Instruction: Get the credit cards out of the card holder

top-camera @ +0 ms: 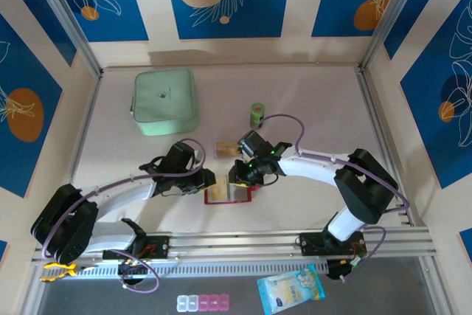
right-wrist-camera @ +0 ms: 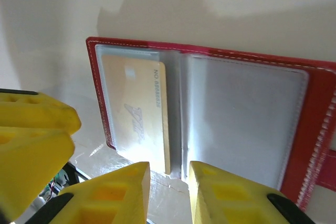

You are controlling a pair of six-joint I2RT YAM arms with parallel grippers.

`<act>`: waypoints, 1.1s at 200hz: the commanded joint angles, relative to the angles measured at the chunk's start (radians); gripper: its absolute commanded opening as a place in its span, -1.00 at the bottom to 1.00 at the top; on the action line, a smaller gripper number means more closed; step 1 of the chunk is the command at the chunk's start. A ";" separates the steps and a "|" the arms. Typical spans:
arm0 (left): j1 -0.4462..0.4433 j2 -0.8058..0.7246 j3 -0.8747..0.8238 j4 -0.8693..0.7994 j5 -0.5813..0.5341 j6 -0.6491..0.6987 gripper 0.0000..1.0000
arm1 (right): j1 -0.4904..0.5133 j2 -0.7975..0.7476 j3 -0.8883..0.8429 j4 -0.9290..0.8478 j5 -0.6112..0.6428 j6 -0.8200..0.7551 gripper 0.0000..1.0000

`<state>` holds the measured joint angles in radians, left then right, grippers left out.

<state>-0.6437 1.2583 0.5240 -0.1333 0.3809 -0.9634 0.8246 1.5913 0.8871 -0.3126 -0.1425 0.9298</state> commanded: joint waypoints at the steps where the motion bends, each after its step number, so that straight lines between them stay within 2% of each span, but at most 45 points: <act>1: 0.012 0.011 -0.017 -0.016 0.002 0.022 -0.52 | 0.012 0.032 0.028 0.013 -0.039 0.016 -0.46; 20: 0.013 0.033 -0.024 -0.011 0.003 0.025 -0.59 | 0.016 0.052 0.032 0.031 -0.053 0.020 -0.47; 93: 0.014 0.092 -0.042 0.014 0.010 0.027 -0.66 | 0.029 0.103 0.040 0.082 -0.088 0.030 -0.52; 220: 0.013 0.071 -0.058 -0.019 0.009 0.026 -0.67 | 0.033 0.182 0.064 0.079 -0.093 0.014 -0.54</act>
<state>-0.6384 1.3380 0.4847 -0.1123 0.3855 -0.9592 0.8509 1.7561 0.9352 -0.2199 -0.2207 0.9478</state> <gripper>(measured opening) 0.166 0.229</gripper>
